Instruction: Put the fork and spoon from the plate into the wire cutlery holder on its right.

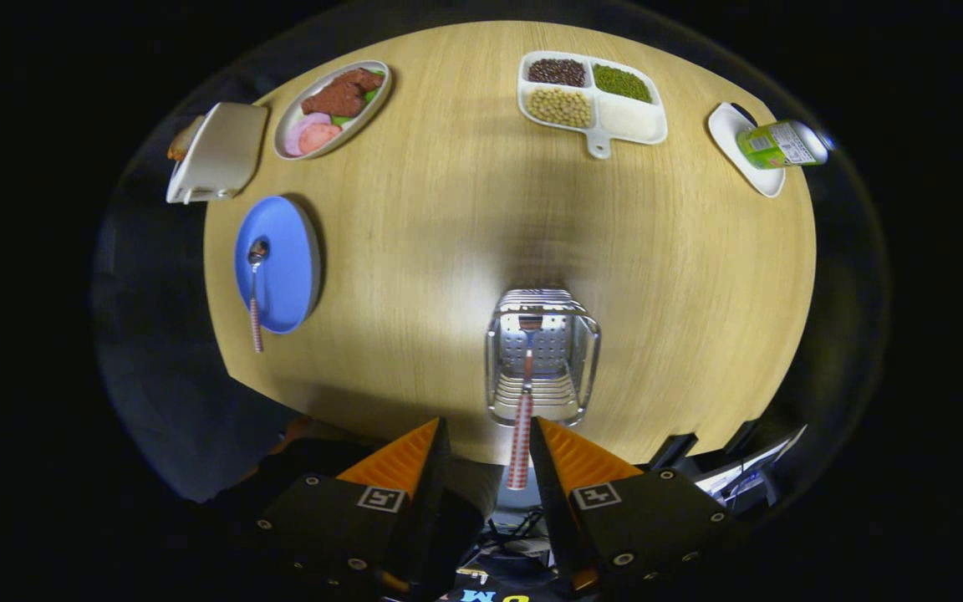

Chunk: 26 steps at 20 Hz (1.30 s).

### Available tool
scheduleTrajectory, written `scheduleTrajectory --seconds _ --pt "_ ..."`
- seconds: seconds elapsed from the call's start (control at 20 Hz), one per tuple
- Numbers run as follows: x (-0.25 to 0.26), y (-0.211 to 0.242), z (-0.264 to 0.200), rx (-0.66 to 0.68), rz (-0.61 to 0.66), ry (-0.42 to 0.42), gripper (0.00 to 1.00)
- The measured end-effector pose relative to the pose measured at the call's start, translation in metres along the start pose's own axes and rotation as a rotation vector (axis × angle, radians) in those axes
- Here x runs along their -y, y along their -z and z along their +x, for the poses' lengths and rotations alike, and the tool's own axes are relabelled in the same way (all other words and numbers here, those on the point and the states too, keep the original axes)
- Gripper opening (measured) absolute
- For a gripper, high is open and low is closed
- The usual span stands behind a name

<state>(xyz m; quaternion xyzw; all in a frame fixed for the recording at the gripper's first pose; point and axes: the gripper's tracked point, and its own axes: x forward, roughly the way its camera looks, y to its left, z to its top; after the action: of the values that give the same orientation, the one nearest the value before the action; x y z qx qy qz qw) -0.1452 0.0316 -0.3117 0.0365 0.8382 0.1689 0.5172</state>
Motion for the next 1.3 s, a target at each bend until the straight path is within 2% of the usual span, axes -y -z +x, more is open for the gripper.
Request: scheduleTrajectory --seconds 0.05,0.3,0.45,0.55,0.85,1.3 --pt "-0.004 -0.005 -0.004 0.034 -0.014 0.006 0.65" --pt "-0.042 -0.013 -0.012 0.14 -0.046 0.013 0.71" --pt "-0.067 -0.015 -0.005 0.171 -0.101 0.036 0.82" --pt "-0.09 -0.019 0.002 0.181 -0.113 0.026 0.84" --pt "-0.171 -0.035 0.023 0.215 -0.167 -0.019 0.85" --pt "-0.267 -0.047 0.082 0.164 -0.178 -0.073 0.85"
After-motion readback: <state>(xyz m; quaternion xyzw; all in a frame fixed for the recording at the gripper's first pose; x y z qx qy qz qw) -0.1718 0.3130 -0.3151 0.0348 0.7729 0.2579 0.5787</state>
